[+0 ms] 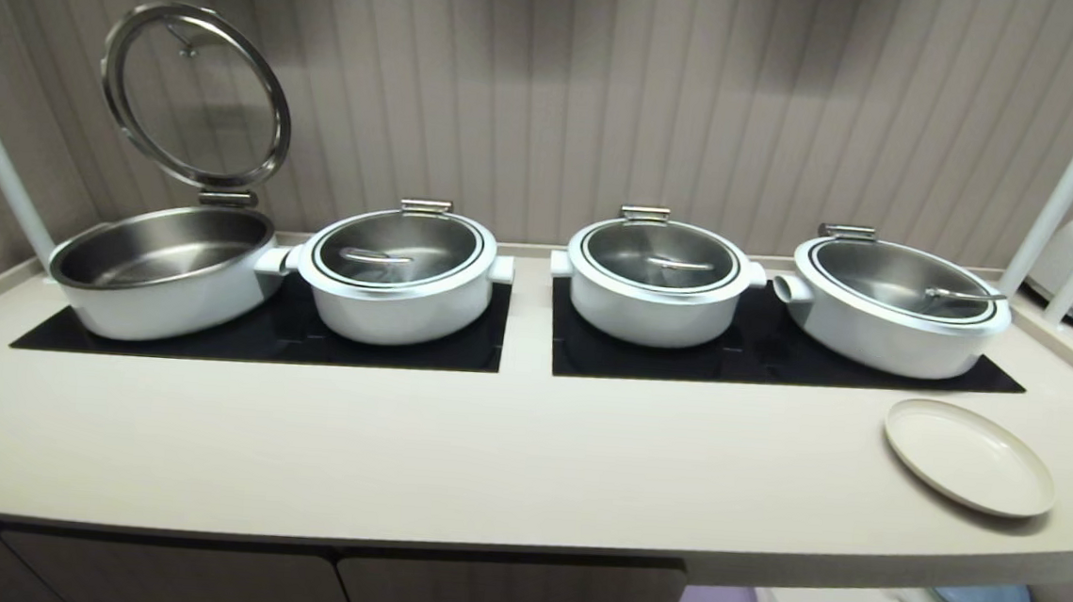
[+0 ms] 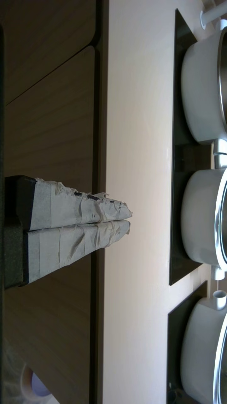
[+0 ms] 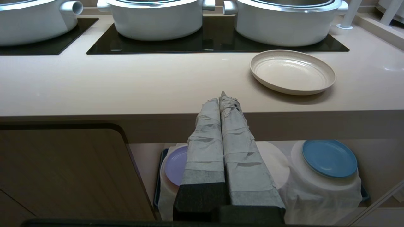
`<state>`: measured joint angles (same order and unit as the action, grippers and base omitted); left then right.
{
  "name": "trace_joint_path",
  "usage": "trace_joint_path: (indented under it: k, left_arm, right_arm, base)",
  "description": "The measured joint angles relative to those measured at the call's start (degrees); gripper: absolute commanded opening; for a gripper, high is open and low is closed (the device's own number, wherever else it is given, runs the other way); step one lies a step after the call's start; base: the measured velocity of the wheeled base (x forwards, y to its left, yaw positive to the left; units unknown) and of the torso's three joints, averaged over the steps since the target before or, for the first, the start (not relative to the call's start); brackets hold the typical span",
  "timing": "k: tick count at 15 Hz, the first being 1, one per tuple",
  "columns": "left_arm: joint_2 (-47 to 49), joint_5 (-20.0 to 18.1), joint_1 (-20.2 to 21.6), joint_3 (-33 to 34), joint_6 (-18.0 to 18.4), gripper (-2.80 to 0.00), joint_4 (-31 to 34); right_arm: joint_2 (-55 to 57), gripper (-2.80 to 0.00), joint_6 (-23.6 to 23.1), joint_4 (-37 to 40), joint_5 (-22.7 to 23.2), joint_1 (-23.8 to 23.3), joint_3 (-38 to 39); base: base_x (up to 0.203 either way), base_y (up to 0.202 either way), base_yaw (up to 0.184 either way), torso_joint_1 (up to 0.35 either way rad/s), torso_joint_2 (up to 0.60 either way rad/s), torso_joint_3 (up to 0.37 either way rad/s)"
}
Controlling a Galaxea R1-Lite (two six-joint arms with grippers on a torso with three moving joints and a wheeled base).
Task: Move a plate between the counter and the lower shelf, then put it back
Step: Pick up the plate
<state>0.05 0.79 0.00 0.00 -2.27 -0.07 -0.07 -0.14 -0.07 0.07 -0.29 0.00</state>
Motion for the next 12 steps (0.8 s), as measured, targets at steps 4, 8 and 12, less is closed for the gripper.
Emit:
trace_joint_path:
  k: [4,8,12]
  left_arm:
    - [0.0,0.0,0.0,0.0,0.0,-2.80,0.0]
    - [0.0,0.0,0.0,0.0,0.0,-2.80,0.0]
    - [0.0,0.0,0.0,0.0,0.0,-2.80,0.0]
  right_arm:
    - [0.0,-2.80,0.0,0.0,0.0,0.0,0.0]
    - [0.0,-2.80,0.0,0.0,0.0,0.0,0.0]
    - [0.0,-2.80,0.0,0.0,0.0,0.0,0.0]
  base:
    - [0.000,0.000,0.000,0.000,0.00,0.000]
    - [0.000,0.000,0.000,0.000,0.00,0.000]
    - [0.001,-0.106,0.003,0.006,0.00,0.001]
